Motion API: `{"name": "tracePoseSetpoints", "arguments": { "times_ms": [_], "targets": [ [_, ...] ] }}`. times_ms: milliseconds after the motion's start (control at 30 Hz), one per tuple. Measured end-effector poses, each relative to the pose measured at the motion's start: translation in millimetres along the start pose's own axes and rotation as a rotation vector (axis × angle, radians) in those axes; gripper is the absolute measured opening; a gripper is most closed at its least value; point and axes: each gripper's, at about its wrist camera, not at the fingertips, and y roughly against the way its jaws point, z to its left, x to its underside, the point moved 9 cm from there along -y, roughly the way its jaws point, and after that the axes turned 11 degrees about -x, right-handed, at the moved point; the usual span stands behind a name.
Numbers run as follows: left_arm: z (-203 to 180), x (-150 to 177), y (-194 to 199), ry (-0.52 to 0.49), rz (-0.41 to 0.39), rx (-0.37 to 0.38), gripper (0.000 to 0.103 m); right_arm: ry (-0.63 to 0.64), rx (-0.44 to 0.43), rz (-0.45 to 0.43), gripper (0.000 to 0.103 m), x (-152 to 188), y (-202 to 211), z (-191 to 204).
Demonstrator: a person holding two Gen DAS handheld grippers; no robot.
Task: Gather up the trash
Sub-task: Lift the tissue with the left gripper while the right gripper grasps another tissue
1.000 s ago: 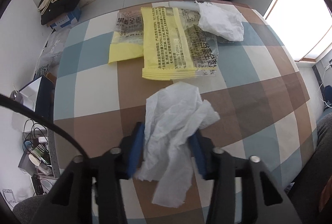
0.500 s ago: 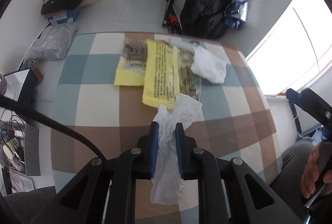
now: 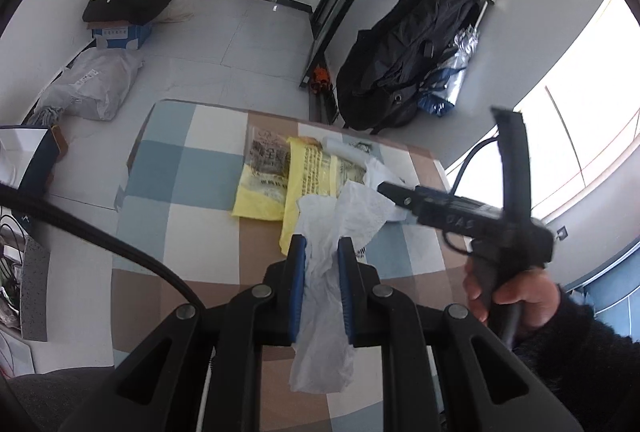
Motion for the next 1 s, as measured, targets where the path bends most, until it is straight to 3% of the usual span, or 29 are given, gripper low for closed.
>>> {"name": "tracePoseSetpoints", "arguments": {
  "times_ms": [167, 333, 400, 667, 833, 1000],
  "targets": [
    [5.8, -5.9, 0.0, 0.03, -0.004, 0.008, 0.012, 0.03, 0.054, 0.006, 0.076, 1.9, -14.6, 0.2],
    [7.0, -6.0, -4.5, 0.051, 0.014, 0.014, 0.012, 0.076, 0.116, -0.015, 0.061, 3.9, -10.5, 1.9],
    [8.5, -5.9, -3.4, 0.062, 0.016, 0.014, 0.012, 0.086, 0.13, -0.019, 0.049, 4.1, -7.5, 0.4],
    [8.5, -4.0, -6.0, 0.07, 0.025, 0.002, 0.012, 0.114, 0.173, -0.033, 0.026, 9.3, 3.1, 4.0],
    [4.0, 1.9, -10.2, 0.031, 0.033, -0.025, 0.012, 0.104, 0.178, -0.037, 0.024, 23.1, 12.9, 7.3],
    [0.3, 5.1, -10.9, -0.001, 0.025, -0.046, 0.012, 0.057, 0.128, -0.042, 0.017, 53.9, 28.5, 14.7]
  ]
}}
